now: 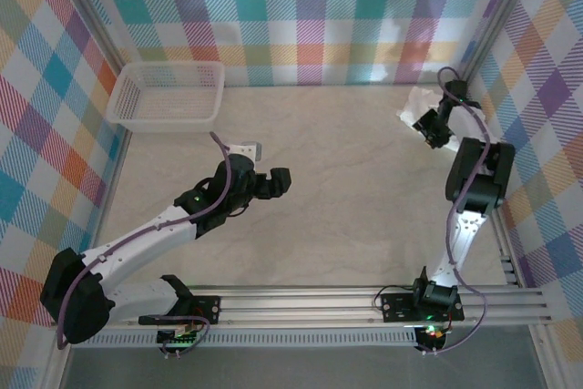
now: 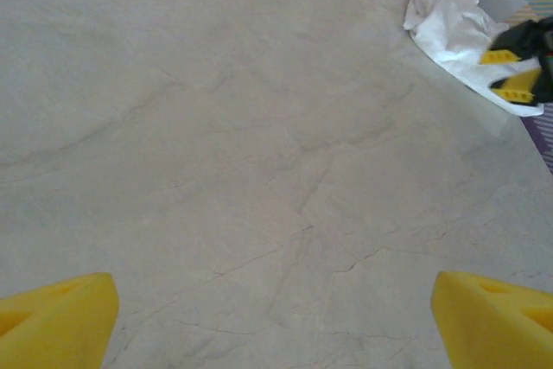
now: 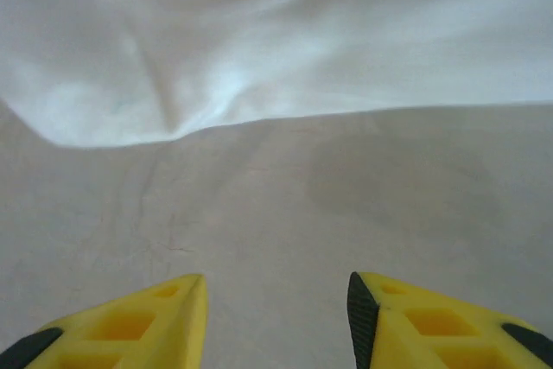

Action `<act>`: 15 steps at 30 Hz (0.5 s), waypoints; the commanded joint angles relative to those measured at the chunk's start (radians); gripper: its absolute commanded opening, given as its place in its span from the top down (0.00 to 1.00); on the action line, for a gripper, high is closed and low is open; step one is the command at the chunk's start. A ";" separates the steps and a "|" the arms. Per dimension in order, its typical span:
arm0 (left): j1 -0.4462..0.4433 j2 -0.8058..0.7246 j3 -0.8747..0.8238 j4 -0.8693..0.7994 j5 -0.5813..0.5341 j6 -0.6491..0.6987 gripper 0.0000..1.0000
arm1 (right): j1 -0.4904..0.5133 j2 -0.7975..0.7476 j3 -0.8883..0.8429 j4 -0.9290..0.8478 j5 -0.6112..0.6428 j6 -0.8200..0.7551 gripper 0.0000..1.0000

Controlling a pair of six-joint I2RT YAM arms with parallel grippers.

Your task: Fold the inside-out t-shirt

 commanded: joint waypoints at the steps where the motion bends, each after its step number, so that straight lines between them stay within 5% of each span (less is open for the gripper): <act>1: 0.009 -0.032 -0.018 0.049 -0.014 0.004 0.07 | -0.104 -0.063 -0.057 -0.011 0.134 0.127 0.50; 6: 0.010 -0.085 -0.031 -0.007 -0.043 0.030 0.07 | -0.139 0.024 -0.009 -0.020 0.155 0.119 0.49; 15: 0.015 -0.169 -0.062 -0.077 -0.108 0.055 0.06 | -0.132 0.325 0.428 -0.098 0.133 0.038 0.54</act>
